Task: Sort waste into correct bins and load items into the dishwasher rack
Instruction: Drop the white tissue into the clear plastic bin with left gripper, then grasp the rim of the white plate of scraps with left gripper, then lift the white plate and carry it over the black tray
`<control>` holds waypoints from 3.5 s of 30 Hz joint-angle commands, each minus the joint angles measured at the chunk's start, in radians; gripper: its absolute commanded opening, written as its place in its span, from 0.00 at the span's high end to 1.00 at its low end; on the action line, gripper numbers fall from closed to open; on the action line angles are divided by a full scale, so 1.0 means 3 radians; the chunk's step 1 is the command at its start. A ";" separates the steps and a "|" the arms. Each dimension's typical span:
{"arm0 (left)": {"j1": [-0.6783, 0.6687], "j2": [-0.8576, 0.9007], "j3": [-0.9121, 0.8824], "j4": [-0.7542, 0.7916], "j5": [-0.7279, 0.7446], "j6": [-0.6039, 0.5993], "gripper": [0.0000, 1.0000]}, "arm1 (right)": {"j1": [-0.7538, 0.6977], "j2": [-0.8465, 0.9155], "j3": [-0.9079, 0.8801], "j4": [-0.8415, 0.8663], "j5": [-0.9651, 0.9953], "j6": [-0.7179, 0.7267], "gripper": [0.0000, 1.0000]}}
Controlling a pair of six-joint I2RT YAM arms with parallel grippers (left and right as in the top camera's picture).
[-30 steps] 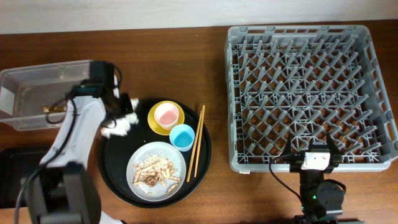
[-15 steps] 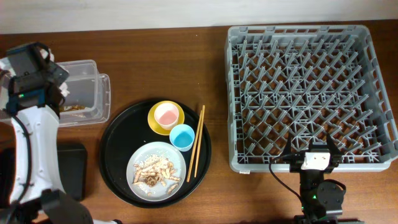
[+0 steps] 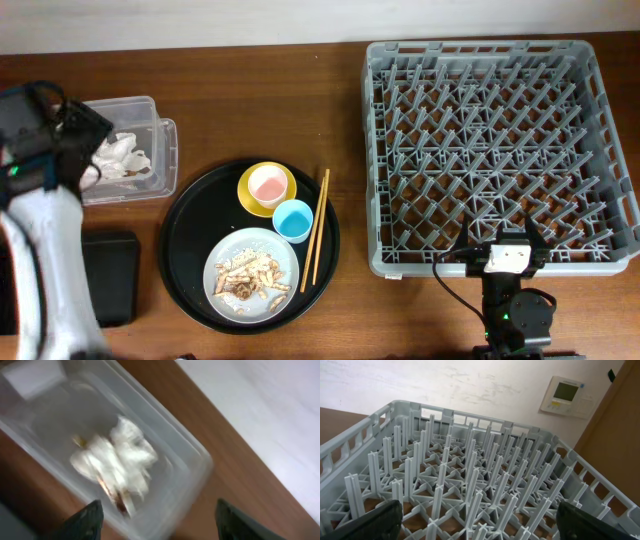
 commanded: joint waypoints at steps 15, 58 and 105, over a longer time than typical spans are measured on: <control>-0.2627 -0.0617 -0.0734 -0.2181 0.0467 -0.0304 0.44 | -0.0020 -0.0017 -0.0018 -0.0018 0.0053 0.0005 0.02; -0.4039 0.0413 -0.1939 -0.0647 -0.0253 -0.0273 0.75 | -0.0020 -0.0017 -0.0018 -0.0018 0.0053 0.0005 0.02; -0.3802 0.0092 -0.1027 -0.1813 -0.0877 -0.0449 0.99 | -0.0020 -0.0017 -0.0018 -0.0018 0.0053 0.0005 0.02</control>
